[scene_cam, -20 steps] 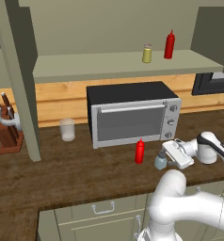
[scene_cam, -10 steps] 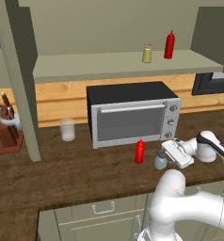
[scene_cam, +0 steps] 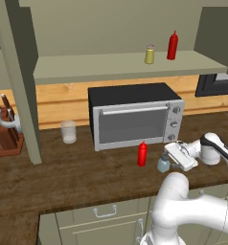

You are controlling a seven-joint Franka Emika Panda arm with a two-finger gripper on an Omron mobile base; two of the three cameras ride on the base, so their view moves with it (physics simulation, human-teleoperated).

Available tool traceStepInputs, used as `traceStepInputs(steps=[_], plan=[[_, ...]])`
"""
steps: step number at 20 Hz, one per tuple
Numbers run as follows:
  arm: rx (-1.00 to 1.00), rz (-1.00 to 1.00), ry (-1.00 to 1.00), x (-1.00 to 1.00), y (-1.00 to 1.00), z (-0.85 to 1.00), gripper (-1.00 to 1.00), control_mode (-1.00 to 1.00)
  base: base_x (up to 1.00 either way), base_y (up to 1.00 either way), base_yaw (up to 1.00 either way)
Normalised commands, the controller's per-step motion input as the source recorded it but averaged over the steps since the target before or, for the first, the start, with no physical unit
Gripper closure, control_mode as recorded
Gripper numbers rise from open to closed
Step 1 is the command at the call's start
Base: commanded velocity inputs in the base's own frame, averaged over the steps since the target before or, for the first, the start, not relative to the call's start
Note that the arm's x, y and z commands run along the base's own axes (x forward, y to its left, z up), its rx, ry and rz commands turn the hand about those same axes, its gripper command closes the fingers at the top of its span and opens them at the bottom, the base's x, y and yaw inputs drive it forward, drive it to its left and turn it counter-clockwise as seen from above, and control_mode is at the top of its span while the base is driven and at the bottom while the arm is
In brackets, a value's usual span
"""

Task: Put the shaker and condiment bottle from the counter next to their counterparts in the cabinet.

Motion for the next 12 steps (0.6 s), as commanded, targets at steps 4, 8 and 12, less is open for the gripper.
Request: traceStepInputs(steps=[4,8,12], plan=[[0.0,0.0,0.0,-0.01,0.0,0.23,-1.0,-1.0,0.0,0.0,0.0],[0.0,0.0,0.0,0.0,0.0,0.32,-1.0,-1.0,0.0,0.0,0.0],[0.0,0.0,0.0,0.0,0.0,0.25,-1.0,-1.0,0.0,0.0,0.0]])
